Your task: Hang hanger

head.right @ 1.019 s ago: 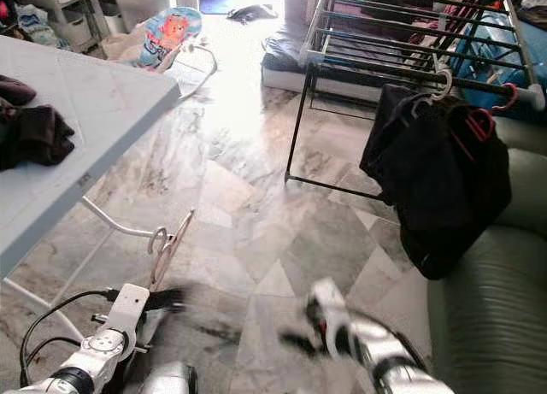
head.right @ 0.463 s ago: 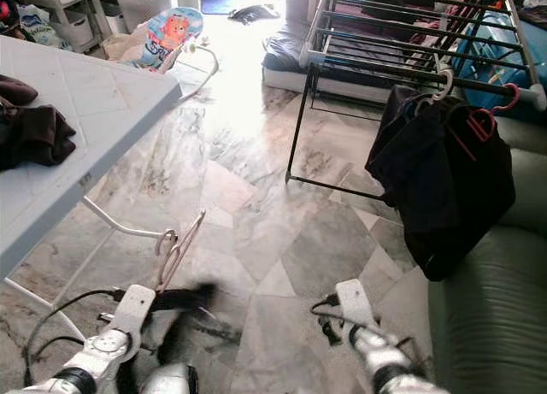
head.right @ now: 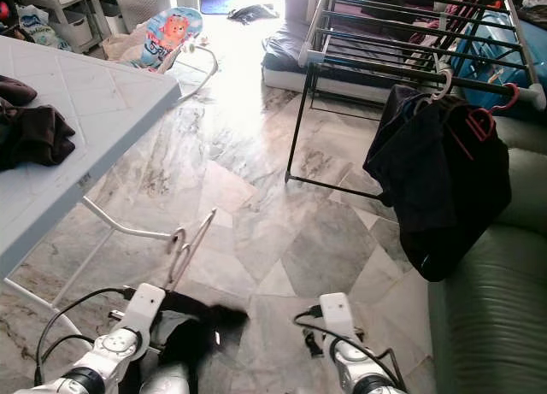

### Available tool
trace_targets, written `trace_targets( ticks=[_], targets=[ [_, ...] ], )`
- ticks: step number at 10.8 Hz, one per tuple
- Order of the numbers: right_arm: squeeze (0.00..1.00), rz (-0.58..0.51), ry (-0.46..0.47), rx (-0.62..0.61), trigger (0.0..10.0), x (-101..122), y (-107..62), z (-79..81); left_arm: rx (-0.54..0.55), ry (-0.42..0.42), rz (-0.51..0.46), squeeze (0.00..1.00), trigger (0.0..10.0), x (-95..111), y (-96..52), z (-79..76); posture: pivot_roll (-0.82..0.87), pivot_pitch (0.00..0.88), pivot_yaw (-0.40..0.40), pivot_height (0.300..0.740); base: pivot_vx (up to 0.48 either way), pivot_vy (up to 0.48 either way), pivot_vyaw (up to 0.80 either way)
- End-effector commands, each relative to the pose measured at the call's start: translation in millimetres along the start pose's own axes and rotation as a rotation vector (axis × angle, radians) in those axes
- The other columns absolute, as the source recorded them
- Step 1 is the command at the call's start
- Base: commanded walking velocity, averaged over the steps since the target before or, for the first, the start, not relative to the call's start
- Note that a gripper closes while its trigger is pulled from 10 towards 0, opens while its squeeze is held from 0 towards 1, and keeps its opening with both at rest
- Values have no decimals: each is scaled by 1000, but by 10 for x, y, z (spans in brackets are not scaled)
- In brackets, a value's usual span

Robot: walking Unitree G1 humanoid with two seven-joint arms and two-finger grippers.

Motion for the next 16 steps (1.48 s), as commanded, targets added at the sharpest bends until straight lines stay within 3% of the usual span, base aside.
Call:
trace_targets(
  ticks=[1, 5, 10, 11, 16],
  targets=[
    [0, -41, 85, -49, 10000, 83, 0, -128, -9, 60, -42, 0, 10000, 124, 14, -4, -23, 0, -47, 740, 0, 0, 0],
    [0, -61, 122, -116, 10000, 83, -26, -337, 23, 64, -36, 0, 10000, 61, -23, 219, -27, 0, -36, 740, 0, 0, 0],
    [0, -43, 101, -93, 10000, 27, -23, -242, -25, 120, -36, 0, 10000, 78, -12, 117, -32, 0, -25, 740, 0, 0, -800],
    [0, -48, 101, -84, 10000, 38, -20, -223, -31, 163, -36, 0, 10000, 82, -10, 97, -37, 0, -17, 740, 0, 0, 0],
    [0, -34, 96, -81, 10000, -9, -23, -176, -57, 197, -45, 0, 10000, 122, -1, 36, -49, 0, 6, 740, 0, 0, 0]
  ],
)
Point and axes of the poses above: a point about 5 cm out from each wrist's last joint towards the gripper, its own y axis pointing out of the wrist towards the gripper, its own x axis along the axis of the wrist's last joint, z = x × y, the point moved 4 cm from there along y, pointing out of the wrist towards the gripper, and after that the axes turned 11 degrees about -y, right-handed, at the moved point
